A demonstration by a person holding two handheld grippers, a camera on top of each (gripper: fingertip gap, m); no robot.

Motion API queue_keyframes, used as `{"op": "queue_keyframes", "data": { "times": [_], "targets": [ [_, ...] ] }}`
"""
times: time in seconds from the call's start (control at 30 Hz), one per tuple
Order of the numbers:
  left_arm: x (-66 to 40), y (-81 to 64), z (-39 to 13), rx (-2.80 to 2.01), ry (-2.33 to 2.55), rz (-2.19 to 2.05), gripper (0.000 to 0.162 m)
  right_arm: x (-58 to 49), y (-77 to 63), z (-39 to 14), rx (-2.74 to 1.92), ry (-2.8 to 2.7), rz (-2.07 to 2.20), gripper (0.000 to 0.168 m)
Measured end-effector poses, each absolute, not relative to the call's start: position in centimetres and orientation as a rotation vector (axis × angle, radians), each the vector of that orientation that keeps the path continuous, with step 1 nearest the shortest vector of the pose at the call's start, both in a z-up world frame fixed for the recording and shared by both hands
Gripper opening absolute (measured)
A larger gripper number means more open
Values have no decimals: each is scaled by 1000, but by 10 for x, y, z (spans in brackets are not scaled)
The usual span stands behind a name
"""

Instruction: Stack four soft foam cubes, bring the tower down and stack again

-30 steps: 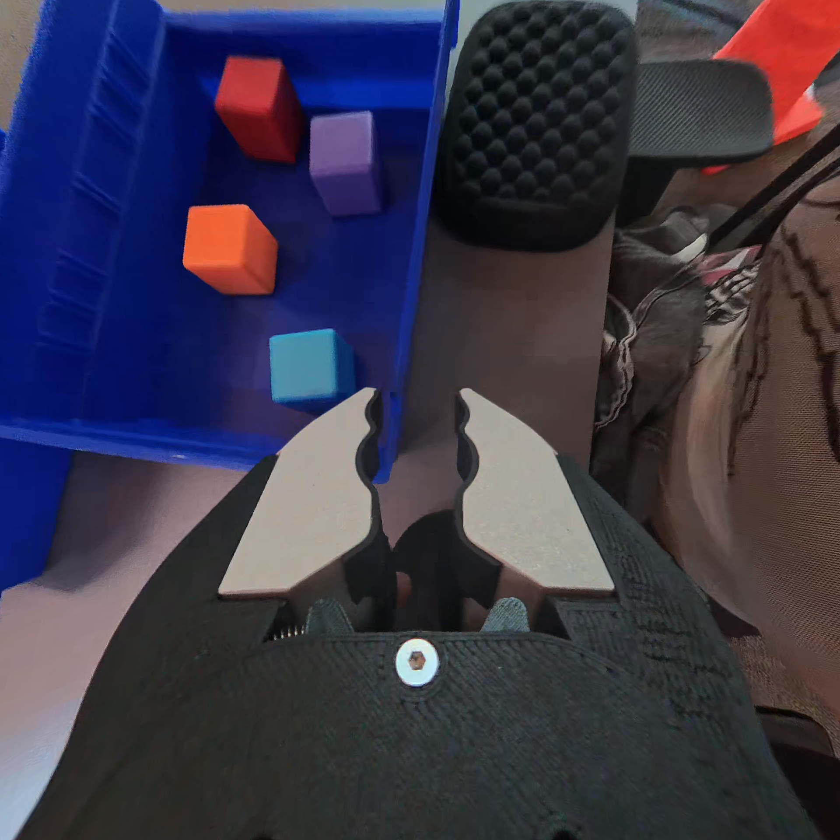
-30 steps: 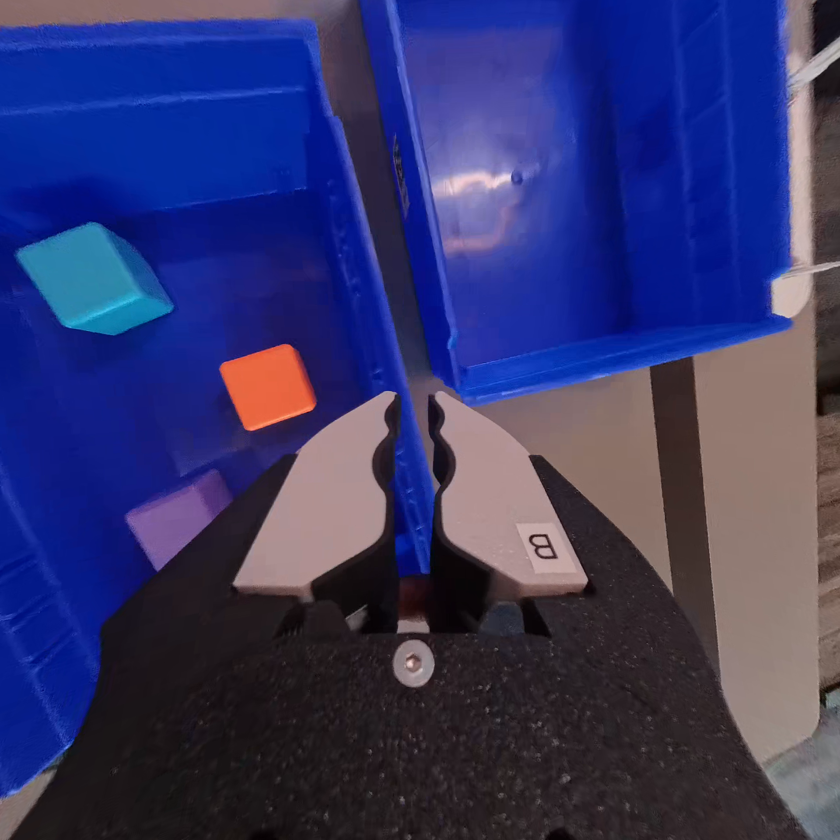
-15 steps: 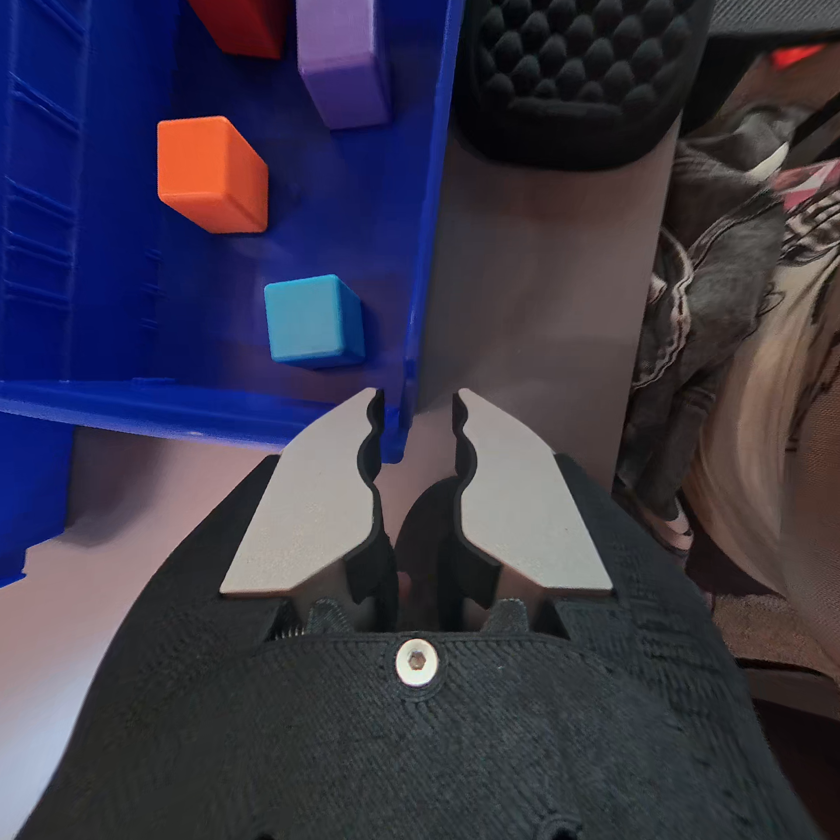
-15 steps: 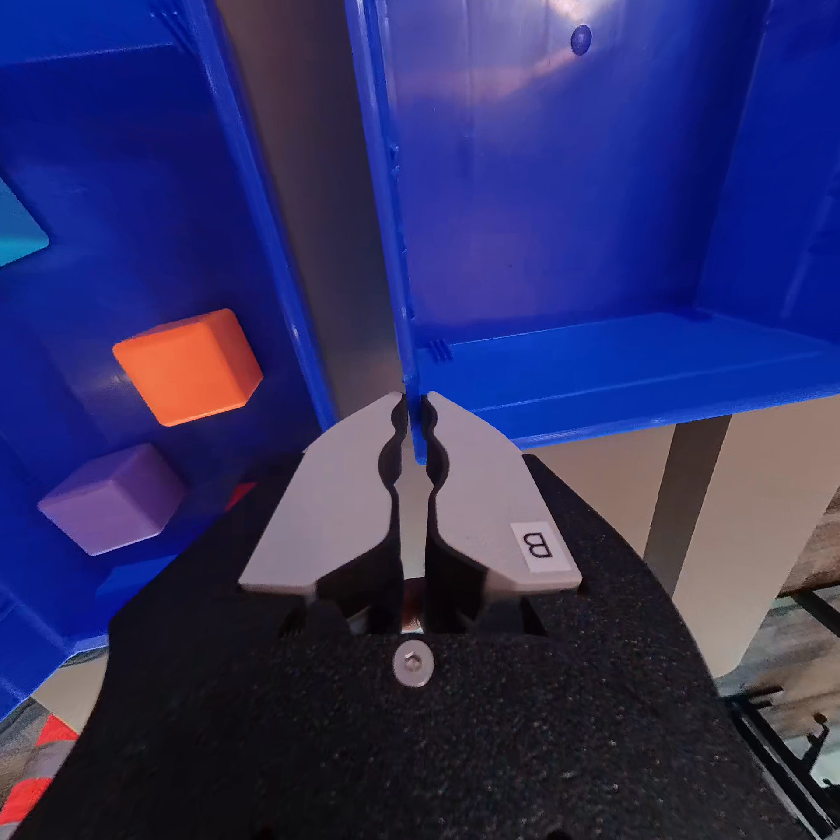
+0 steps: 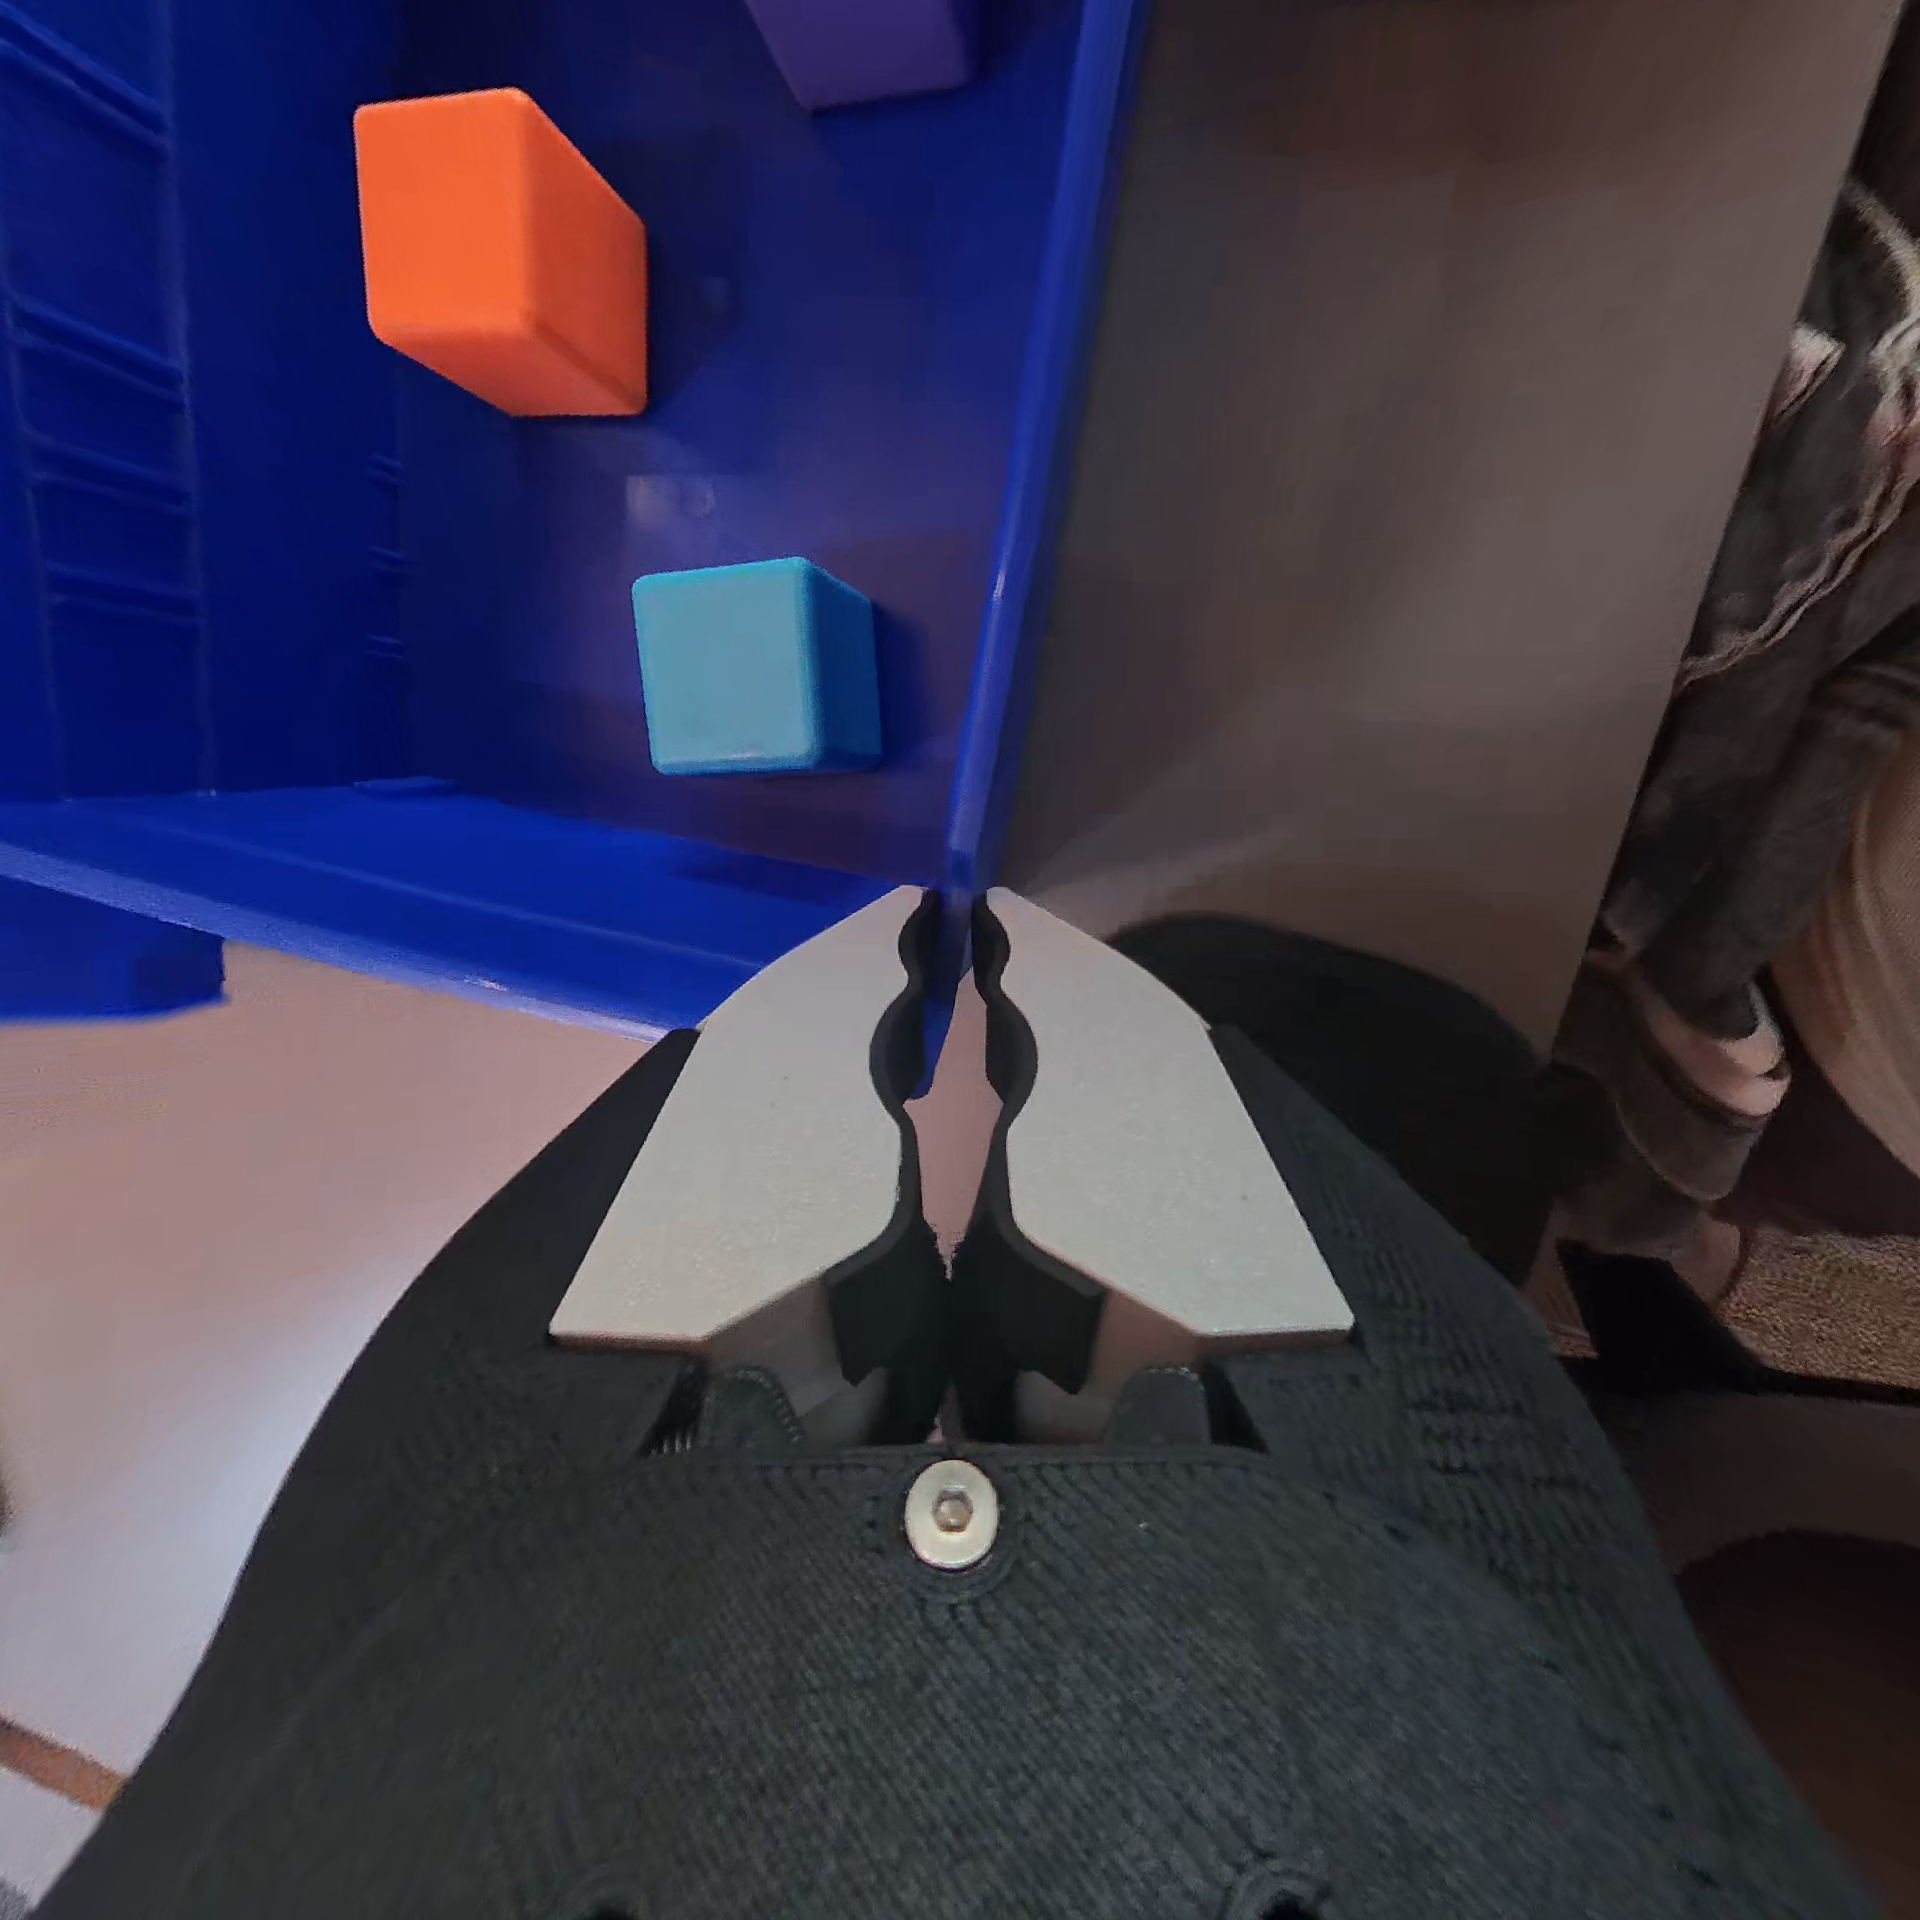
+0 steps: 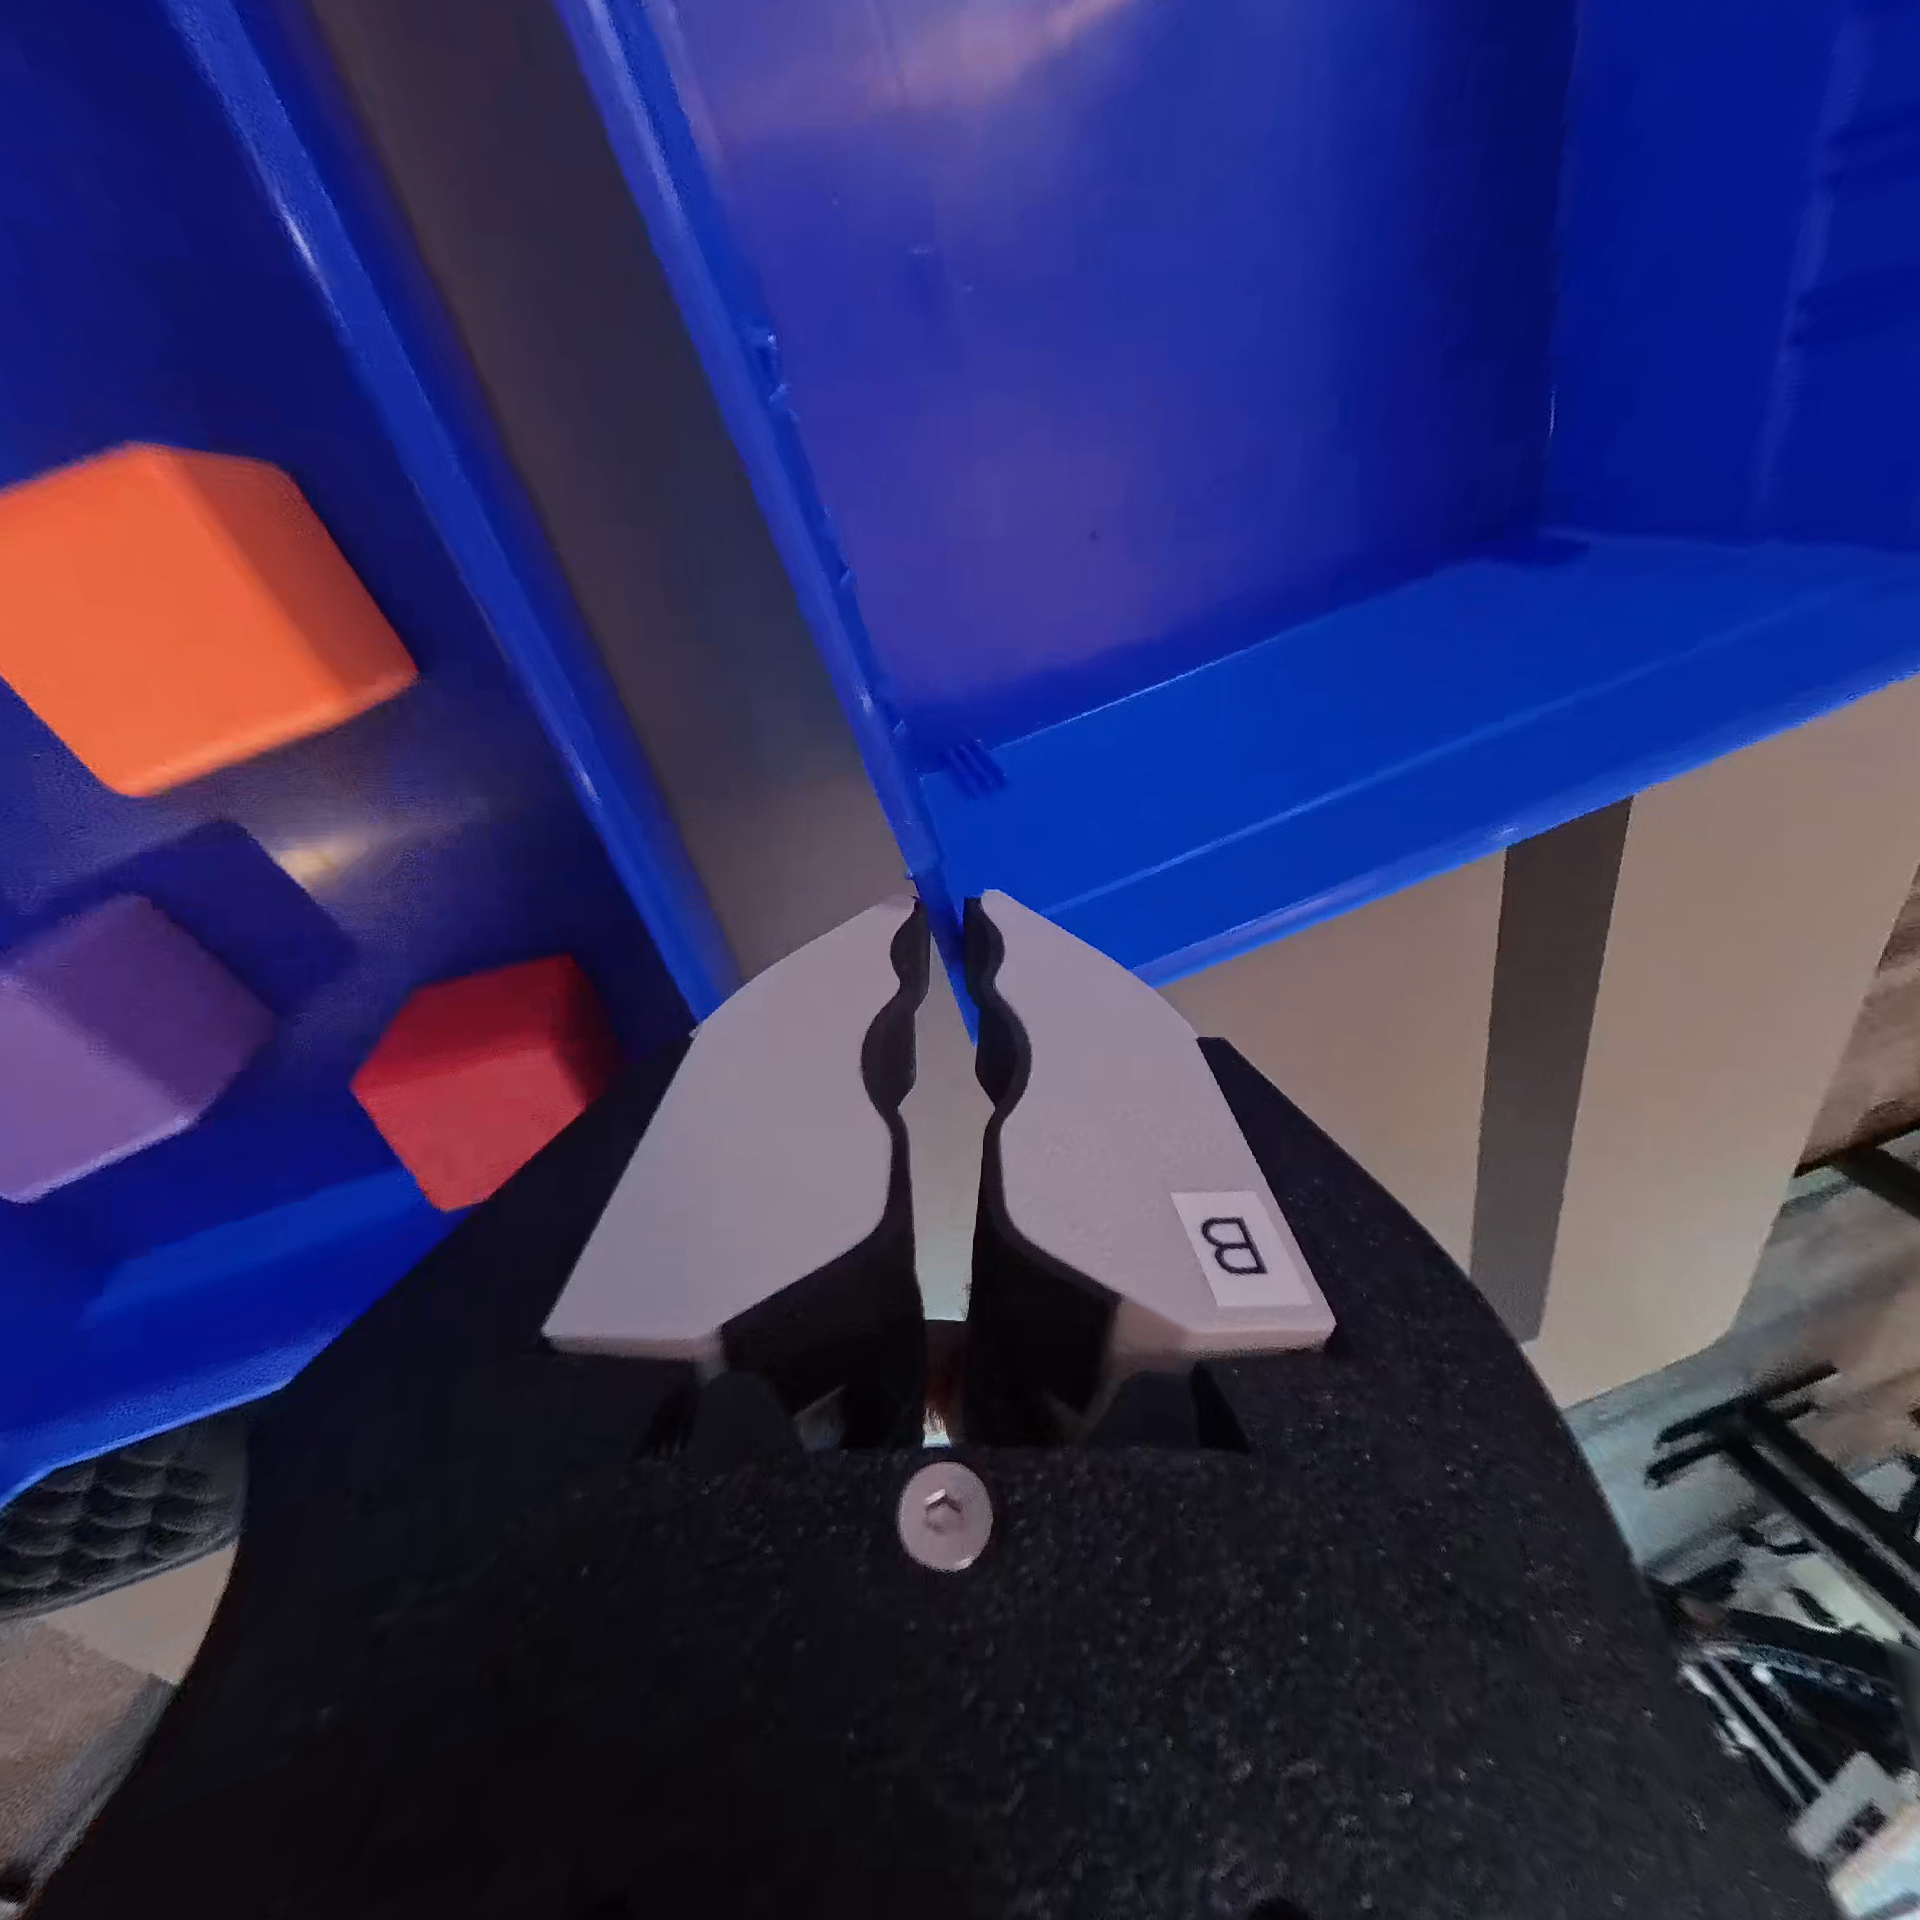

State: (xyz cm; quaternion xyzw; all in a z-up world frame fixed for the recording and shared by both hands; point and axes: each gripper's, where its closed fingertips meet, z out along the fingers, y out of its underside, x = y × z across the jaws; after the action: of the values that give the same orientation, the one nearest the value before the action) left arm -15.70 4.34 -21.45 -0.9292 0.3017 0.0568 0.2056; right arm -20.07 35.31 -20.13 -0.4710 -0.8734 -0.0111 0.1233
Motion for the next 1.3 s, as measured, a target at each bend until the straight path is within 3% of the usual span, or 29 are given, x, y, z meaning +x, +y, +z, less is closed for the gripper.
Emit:
{"op": "queue_keyframes", "data": {
  "times": [0.03,0.6,0.67,0.73,0.77,0.83,1.07,1.3],
  "targets": [
    [-164,39,-214,-2594,843,173,6,-196,359,-201,-1389,-2530,-24,6],
    [-333,-37,-213,-2554,1116,519,14,-21,446,-202,-1614,-2375,-155,6],
    [-349,-44,-212,-2588,1004,470,51,4,459,-202,-1761,-2292,-193,8],
    [-347,-46,-202,-2609,751,317,87,18,462,-198,-1854,-2201,-153,25],
    [-342,-47,-195,-2598,628,243,101,19,456,-195,-1876,-2166,-79,40],
    [-330,-46,-176,-2519,441,172,108,12,442,-184,-1876,-2074,83,57],
    [-194,33,-115,-2169,96,46,89,-65,354,-159,-1768,-1944,381,81],
    [-103,117,-175,-2425,321,233,79,-177,330,-158,-1883,-1893,494,95]
  ]
}}
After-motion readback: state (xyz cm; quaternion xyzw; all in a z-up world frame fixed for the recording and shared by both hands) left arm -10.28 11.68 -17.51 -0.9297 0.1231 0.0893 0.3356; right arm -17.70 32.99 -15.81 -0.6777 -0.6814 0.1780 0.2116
